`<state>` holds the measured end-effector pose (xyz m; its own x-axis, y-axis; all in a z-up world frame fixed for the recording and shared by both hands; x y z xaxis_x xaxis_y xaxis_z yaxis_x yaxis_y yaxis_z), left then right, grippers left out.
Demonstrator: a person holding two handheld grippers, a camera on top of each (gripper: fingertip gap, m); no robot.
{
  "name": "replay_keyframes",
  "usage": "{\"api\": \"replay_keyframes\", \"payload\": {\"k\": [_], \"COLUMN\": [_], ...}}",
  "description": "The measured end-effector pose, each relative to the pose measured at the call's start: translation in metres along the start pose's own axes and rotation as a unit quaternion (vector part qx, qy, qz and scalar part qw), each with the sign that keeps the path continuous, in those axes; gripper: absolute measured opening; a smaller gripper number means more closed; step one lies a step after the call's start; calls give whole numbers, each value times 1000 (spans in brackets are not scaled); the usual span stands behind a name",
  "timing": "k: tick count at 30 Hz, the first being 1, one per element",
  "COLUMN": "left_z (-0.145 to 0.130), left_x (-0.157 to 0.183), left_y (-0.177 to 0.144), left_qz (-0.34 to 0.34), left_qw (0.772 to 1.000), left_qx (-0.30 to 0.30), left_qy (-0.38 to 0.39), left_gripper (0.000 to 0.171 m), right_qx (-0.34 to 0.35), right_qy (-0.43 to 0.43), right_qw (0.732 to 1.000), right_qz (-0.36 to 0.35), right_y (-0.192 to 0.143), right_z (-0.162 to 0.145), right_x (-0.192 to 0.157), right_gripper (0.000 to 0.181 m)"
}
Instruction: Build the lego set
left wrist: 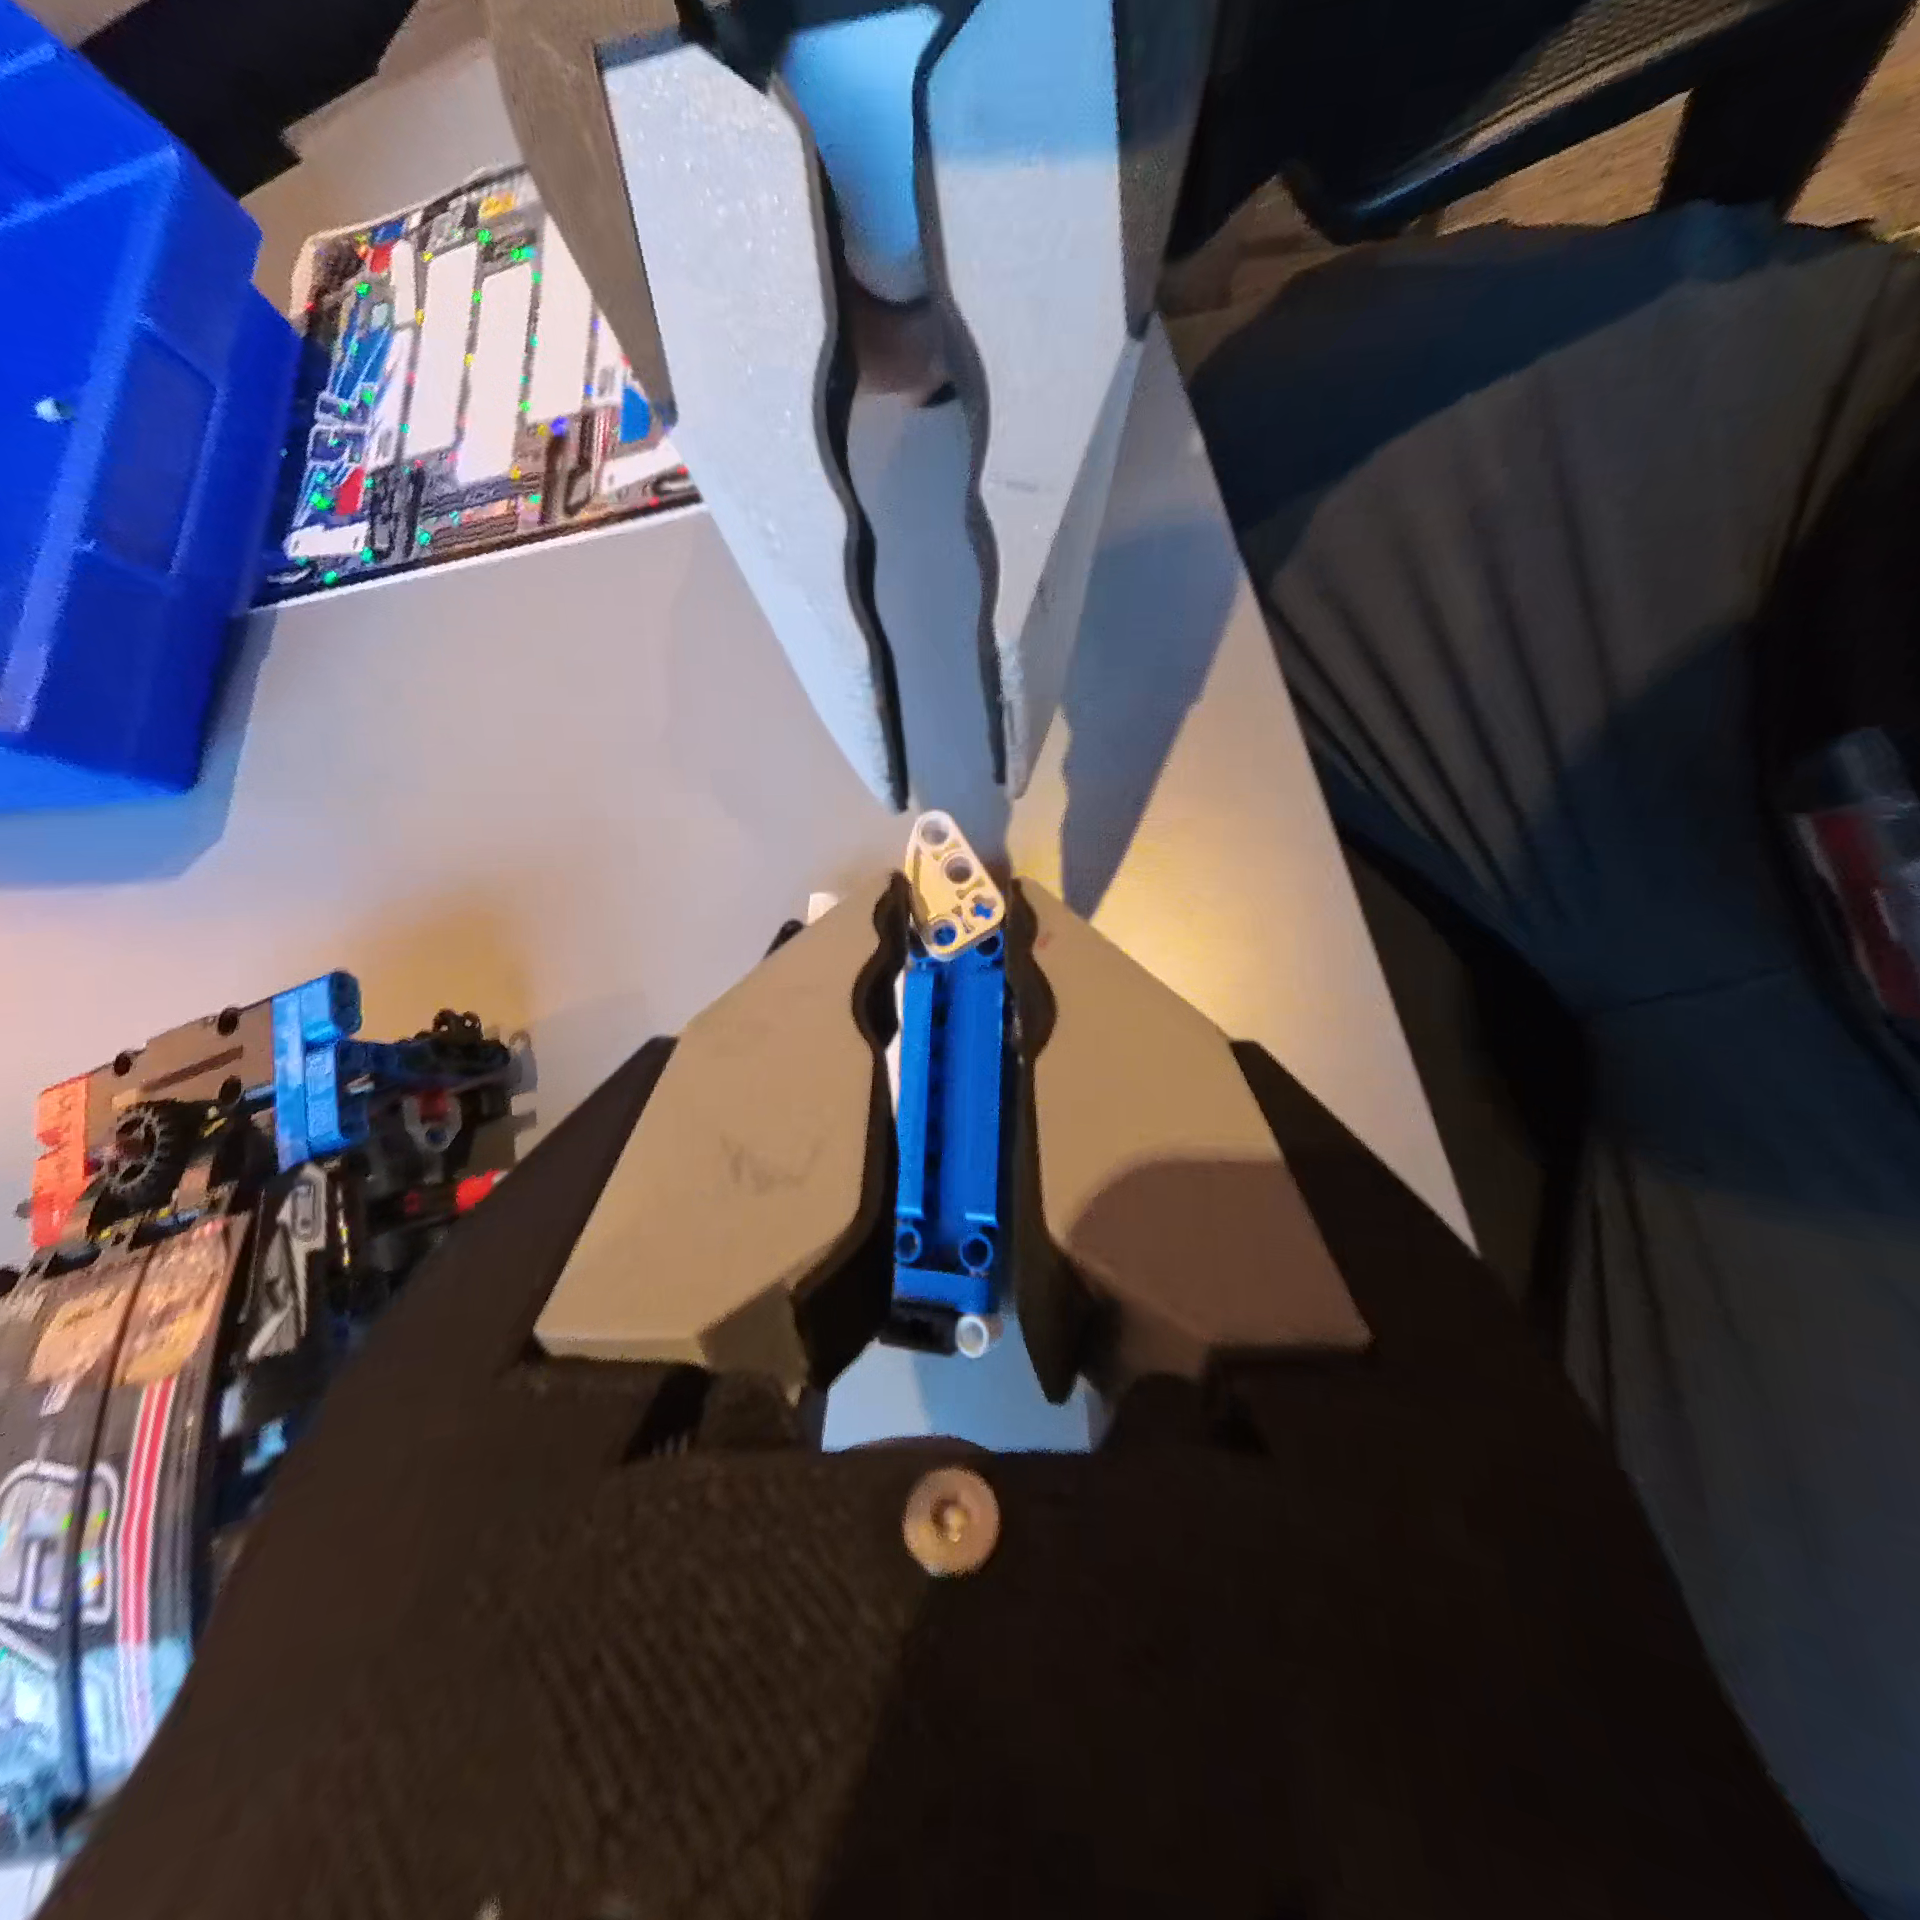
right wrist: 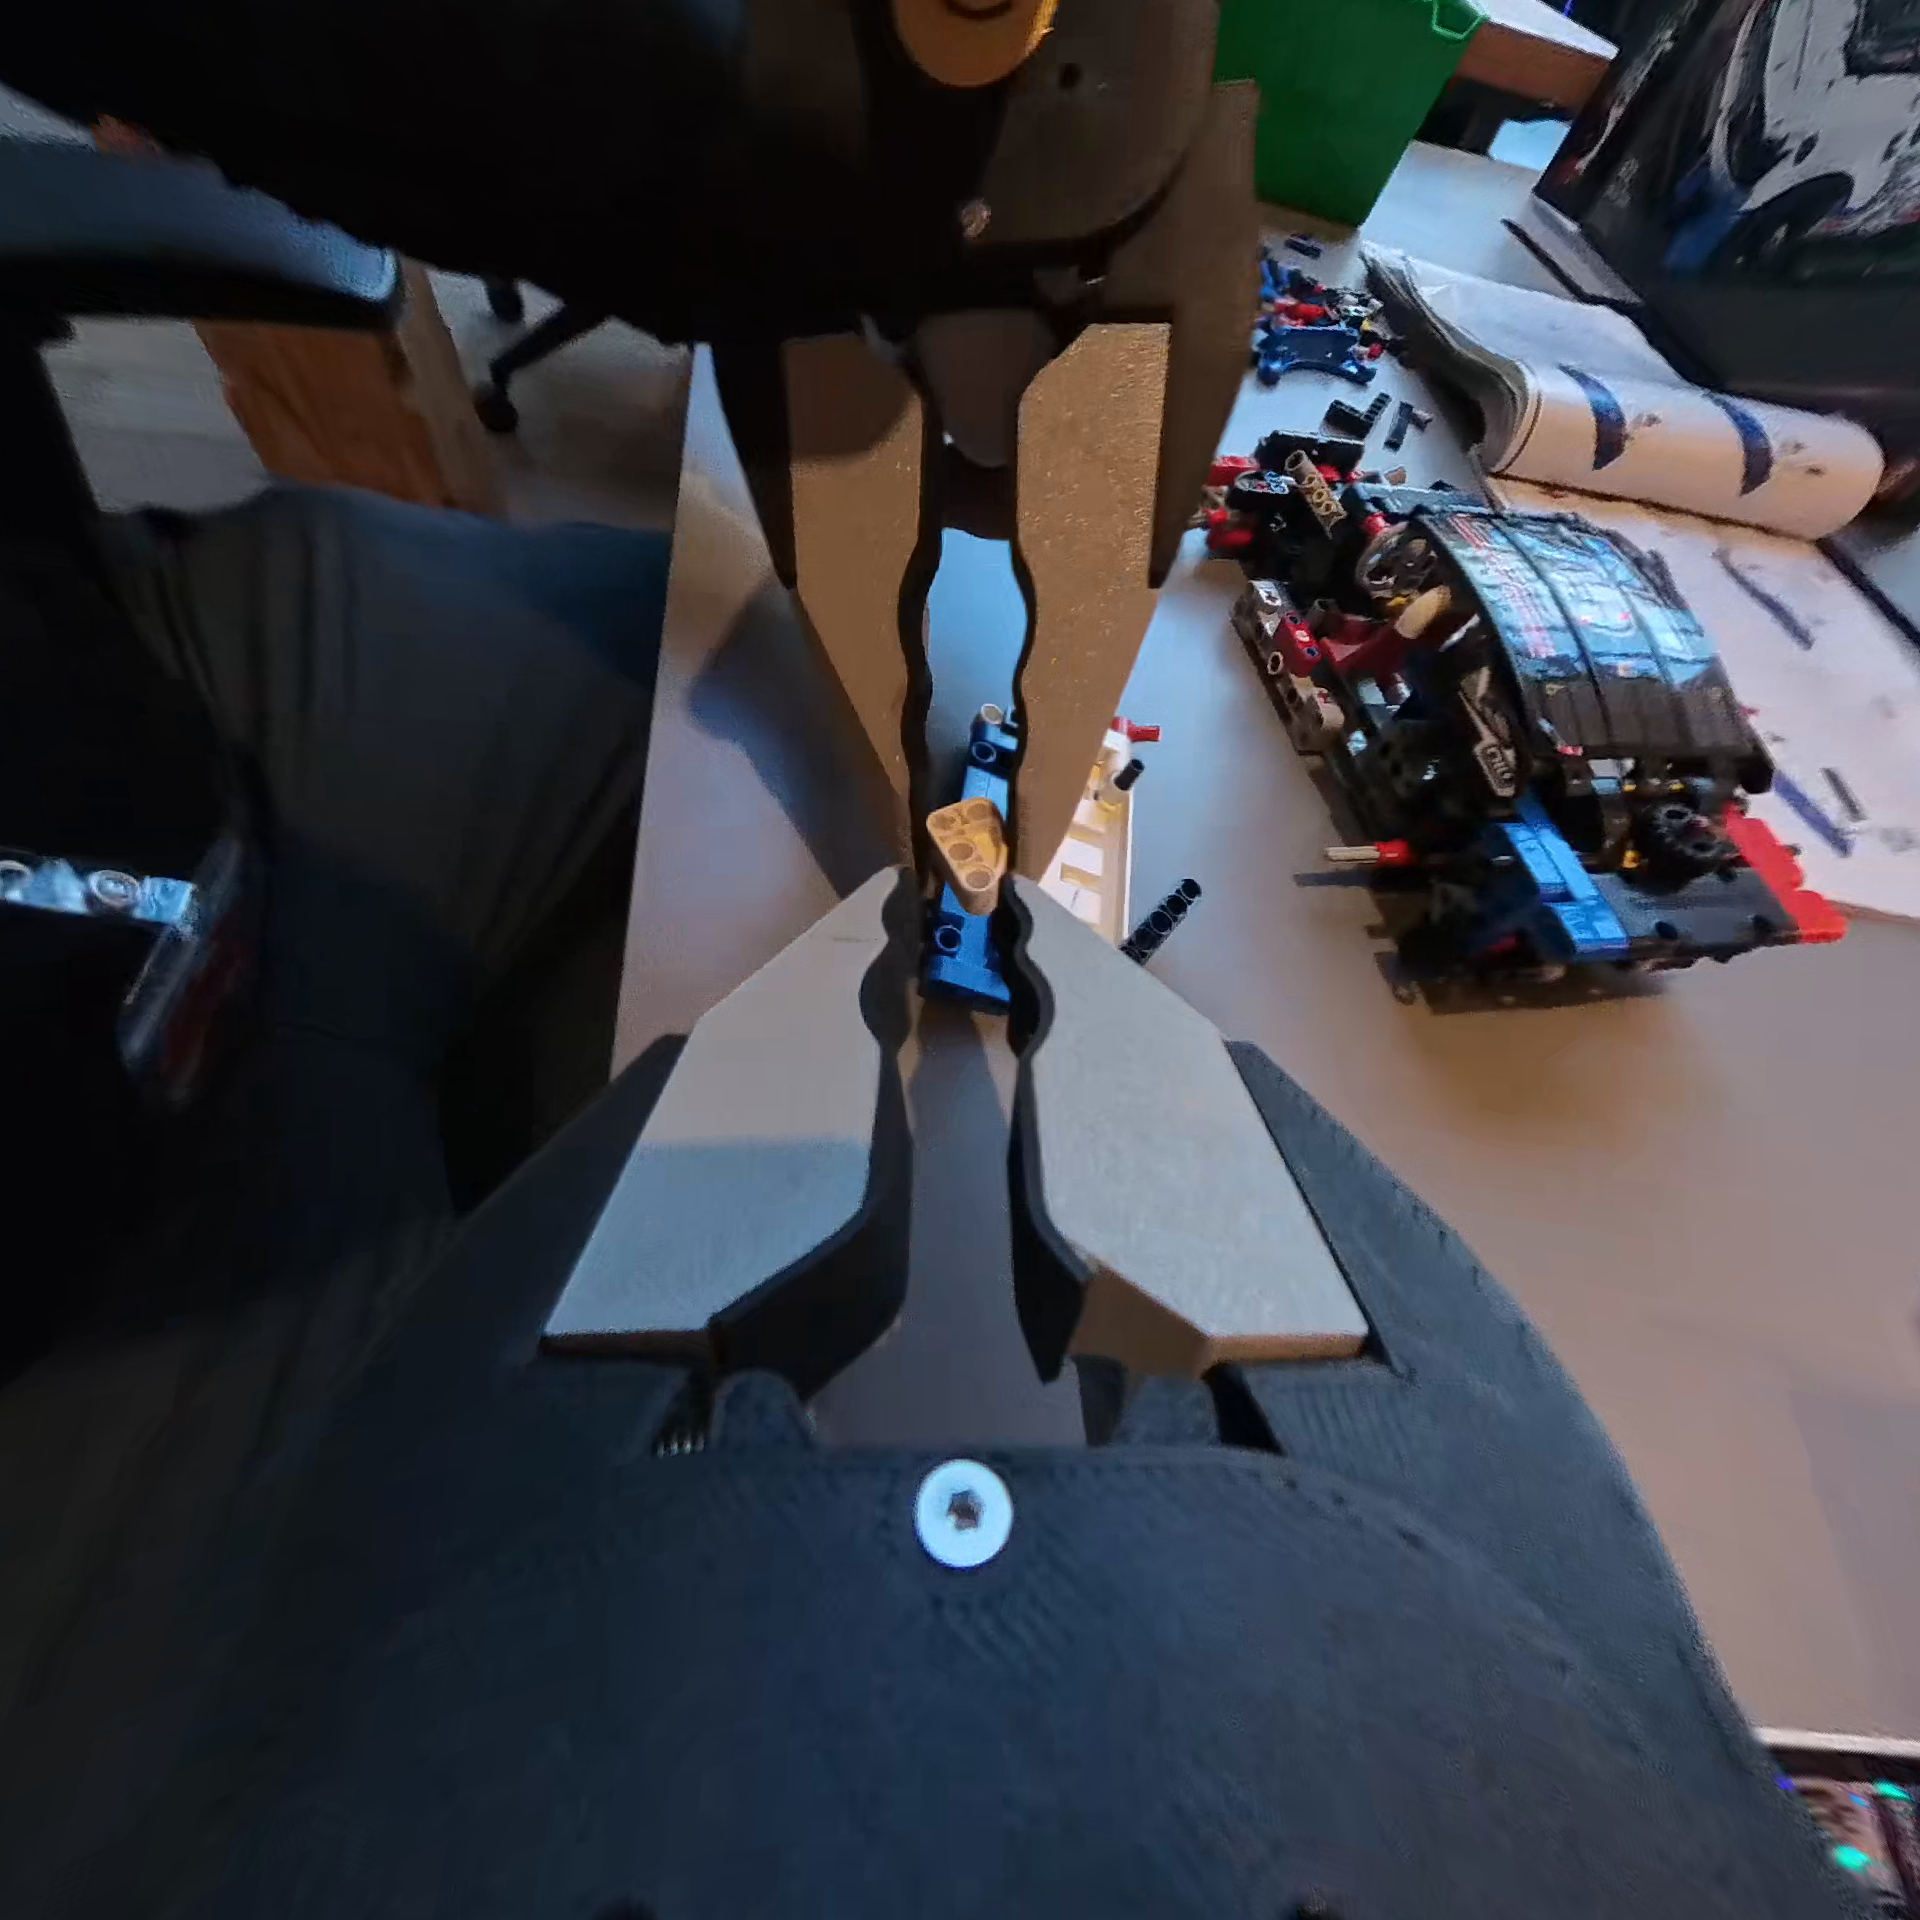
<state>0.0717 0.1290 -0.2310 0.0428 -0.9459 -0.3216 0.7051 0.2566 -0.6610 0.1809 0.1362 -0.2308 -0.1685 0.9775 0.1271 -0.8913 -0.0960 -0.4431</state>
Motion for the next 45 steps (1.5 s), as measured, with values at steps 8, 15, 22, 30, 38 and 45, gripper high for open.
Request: {"api": "replay_keyframes", "payload": {"k": [8,15,22,30,38,45], "left_z": [-1,-4,-4,-5,-4,-15], "left_x": [-7,-10,-12,-11,-14,-17], "left_y": [3,8,15,13,13,3], "left_qz": [-63,-94,-102,-138,-135,-2], "left_qw": [997,995,994,990,990,999], "left_qx": [34,33,17,29,32,7], "left_qy": [19,20,34,13,-9,-37], "left_gripper": [14,15,15,15,15,21], "right_qx": [-41,-121,-175,-187,-201,-214], "right_qy": [-98,-277,-366,-413,-422,-385], "right_qw": [993,942,896,872,858,870], "right_qz": [-56,-148,-179,-184,-214,-222], "right_y": [1,7,21,23,23,19], "right_z": [2,0,-6,-7,-6,-14], "right_x": [-3,-17,-24,-29,-28,-19], "right_gripper": [8,7,5,10,6,7]}}
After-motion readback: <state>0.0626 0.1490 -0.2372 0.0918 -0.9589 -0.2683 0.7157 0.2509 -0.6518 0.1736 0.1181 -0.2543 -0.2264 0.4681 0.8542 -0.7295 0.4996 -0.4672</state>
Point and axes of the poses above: each gripper's, where its closed fingertips meet, y out along the fingers, z out of its top, x = y × z across the jaws, the point moved 7 cm from there along -y, back along the fingers, and after that the axes turned 6 degrees about z, right-handed, at the moved point
